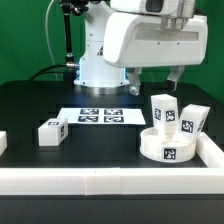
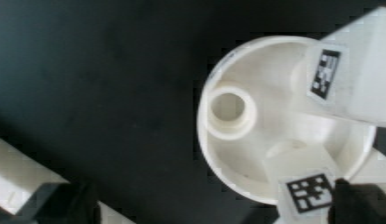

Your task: Assemble stool

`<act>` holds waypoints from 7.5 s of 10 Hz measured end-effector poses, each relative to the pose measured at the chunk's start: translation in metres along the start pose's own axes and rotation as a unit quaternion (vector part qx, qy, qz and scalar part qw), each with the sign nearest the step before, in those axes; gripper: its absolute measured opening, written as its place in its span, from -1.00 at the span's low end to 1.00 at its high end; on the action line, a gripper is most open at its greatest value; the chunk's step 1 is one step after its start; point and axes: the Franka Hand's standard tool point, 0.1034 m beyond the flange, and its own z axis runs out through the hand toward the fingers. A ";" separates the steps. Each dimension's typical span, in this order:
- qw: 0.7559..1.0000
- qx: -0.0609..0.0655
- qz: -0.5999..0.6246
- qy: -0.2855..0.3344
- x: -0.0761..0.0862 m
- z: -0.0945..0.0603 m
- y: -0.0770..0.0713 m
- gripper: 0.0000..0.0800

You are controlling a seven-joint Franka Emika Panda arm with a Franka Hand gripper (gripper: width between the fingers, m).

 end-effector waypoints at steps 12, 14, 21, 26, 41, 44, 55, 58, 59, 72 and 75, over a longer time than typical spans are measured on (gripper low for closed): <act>0.996 -0.010 0.083 0.003 -0.074 0.018 0.072 0.62; 0.981 -0.002 0.195 -0.003 -0.090 0.030 0.078 0.62; 0.933 0.063 0.353 -0.029 -0.124 0.052 0.111 0.62; 0.929 0.087 0.354 -0.060 -0.132 0.059 0.106 0.62; 0.867 0.218 0.317 -0.318 -0.143 0.091 0.108 0.62; 0.840 0.198 0.328 -0.385 -0.156 0.098 0.108 0.62; 0.838 0.203 0.319 -0.393 -0.140 0.108 0.104 -0.19; 0.843 0.201 0.307 -0.394 -0.126 0.080 0.098 -0.19; 0.843 0.201 0.305 -0.394 -0.118 0.062 0.092 -0.19; 0.909 0.141 0.333 -0.205 -0.072 0.013 0.075 -0.19; 0.927 0.097 0.345 -0.107 -0.063 0.015 0.086 -0.19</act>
Offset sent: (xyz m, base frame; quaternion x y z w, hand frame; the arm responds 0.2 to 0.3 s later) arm -0.0228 -0.0661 -0.0083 0.0129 0.0131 -0.0243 0.9995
